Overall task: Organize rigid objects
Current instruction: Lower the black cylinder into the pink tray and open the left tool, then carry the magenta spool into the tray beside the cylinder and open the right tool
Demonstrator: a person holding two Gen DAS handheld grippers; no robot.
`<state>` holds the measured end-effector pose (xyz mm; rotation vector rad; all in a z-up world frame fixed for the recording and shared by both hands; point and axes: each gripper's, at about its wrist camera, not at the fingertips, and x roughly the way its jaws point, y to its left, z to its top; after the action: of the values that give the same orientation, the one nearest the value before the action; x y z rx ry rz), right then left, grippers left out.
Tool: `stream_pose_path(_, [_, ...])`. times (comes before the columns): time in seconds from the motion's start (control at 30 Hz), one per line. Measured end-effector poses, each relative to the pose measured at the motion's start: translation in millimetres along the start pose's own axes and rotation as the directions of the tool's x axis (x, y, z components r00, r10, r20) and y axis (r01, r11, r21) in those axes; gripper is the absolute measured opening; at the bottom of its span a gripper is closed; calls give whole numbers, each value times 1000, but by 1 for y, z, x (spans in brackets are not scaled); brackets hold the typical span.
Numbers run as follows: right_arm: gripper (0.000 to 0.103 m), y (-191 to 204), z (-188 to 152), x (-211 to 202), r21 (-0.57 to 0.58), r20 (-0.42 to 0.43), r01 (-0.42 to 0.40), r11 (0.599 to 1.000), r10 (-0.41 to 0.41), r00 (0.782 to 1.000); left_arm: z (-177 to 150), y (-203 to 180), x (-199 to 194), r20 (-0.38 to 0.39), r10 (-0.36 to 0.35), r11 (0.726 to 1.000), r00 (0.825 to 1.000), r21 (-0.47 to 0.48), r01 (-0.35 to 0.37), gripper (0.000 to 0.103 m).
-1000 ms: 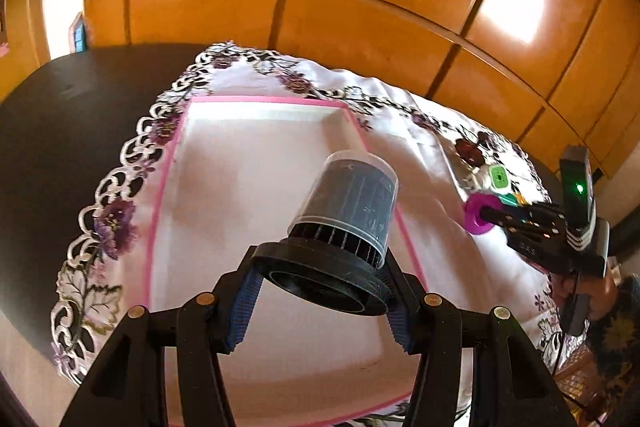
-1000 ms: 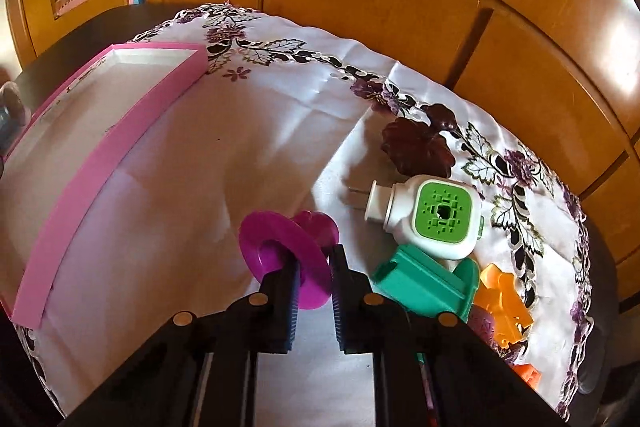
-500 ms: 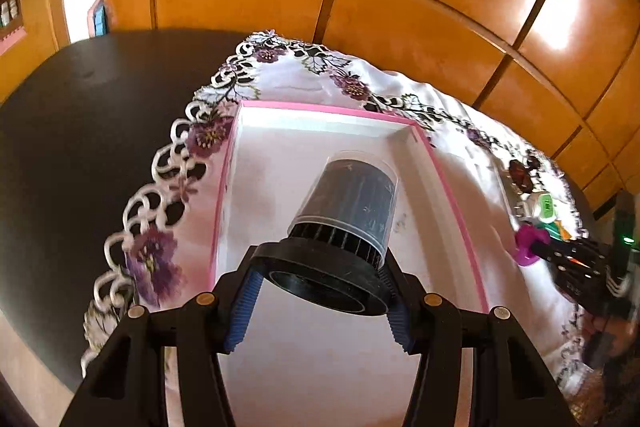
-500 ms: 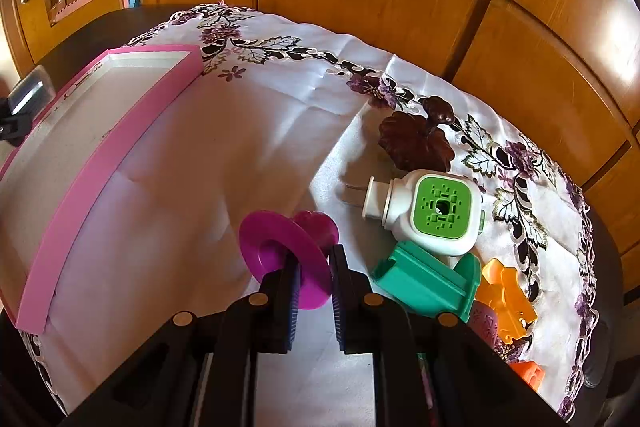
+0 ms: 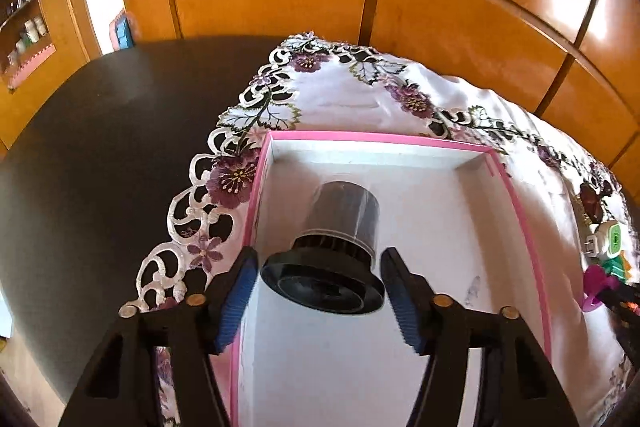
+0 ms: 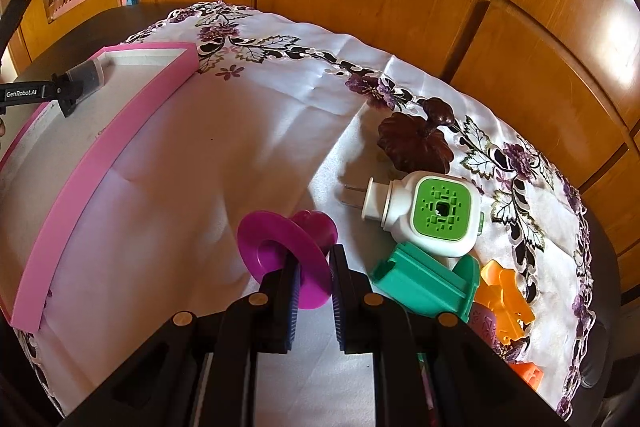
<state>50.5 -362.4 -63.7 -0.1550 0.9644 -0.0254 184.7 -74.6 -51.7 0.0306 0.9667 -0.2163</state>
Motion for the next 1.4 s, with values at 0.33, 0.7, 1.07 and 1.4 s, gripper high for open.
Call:
stream_pose_path(0.33, [13,1,0,0,-2,-1,-5,1000,5,1000,-40,-15,-73,142,16,1000,990,15,-18,80])
stream_pose_path(0.7, [13,-1,-2,0,19,-5,-16,1000,16,1000,-76,-40,-113,176,-2,999,984,34,-4,84])
stream_pose_path(1.07, [14,3,-2,0,-3,-2,4,1000,-4,1000,-90,-54,-122,171,-9,998,985,63,-1,86])
stream_pose_path(1.4, [13,6,0,-3,-5,12,17,1000,-17,1000,-95,-44,-123,169,-5,999,986,50,-3,86])
